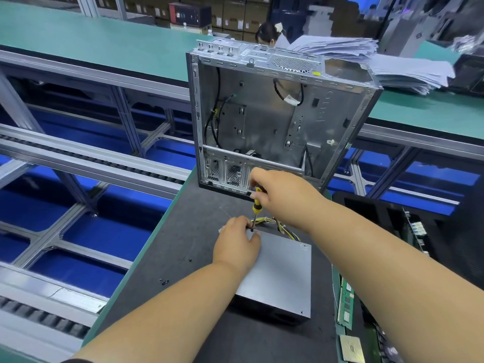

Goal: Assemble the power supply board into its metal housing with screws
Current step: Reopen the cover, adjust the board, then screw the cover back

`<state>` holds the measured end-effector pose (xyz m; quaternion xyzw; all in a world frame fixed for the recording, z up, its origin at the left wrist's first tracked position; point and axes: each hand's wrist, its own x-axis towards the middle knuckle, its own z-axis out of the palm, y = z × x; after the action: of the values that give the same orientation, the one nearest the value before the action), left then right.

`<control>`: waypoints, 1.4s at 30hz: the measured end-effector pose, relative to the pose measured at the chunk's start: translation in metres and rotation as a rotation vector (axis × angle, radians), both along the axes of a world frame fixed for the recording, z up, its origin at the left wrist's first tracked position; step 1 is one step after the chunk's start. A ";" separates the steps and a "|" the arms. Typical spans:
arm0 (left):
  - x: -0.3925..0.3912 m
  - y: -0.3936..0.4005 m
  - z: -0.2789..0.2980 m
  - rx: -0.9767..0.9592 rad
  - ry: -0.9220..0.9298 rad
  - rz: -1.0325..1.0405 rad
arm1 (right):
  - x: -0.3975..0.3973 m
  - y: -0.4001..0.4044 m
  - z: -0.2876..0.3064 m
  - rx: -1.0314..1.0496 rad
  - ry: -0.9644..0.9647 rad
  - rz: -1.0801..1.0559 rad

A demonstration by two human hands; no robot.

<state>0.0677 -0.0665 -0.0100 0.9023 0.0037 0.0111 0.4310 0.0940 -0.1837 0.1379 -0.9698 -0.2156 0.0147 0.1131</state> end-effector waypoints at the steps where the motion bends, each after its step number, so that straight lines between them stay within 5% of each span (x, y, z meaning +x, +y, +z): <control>1: 0.000 0.000 0.000 -0.001 0.001 0.000 | 0.000 0.000 -0.001 -0.017 -0.011 -0.020; 6: 0.000 0.000 0.000 0.002 0.009 0.003 | 0.003 0.003 -0.006 -0.224 -0.131 -0.169; 12: 0.000 0.000 -0.001 0.007 0.008 -0.005 | 0.002 0.001 -0.004 0.019 0.079 -0.057; 24: -0.001 0.001 -0.001 -0.034 0.027 -0.001 | -0.006 0.012 -0.020 0.006 -0.108 -0.270; 31: -0.001 0.043 0.010 -0.331 0.098 -0.091 | -0.008 0.013 -0.022 0.026 -0.090 -0.303; 36: -0.005 0.111 0.023 -0.170 0.018 0.043 | -0.016 0.010 -0.017 0.071 -0.126 -0.303; 42: -0.030 0.168 0.012 0.110 0.127 0.081 | -0.029 0.023 -0.016 0.366 -0.154 -0.289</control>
<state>0.0372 0.1013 0.0019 0.9226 0.0666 -0.0285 0.3789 0.0650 -0.1607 0.1216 -0.9522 -0.0815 -0.1150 0.2709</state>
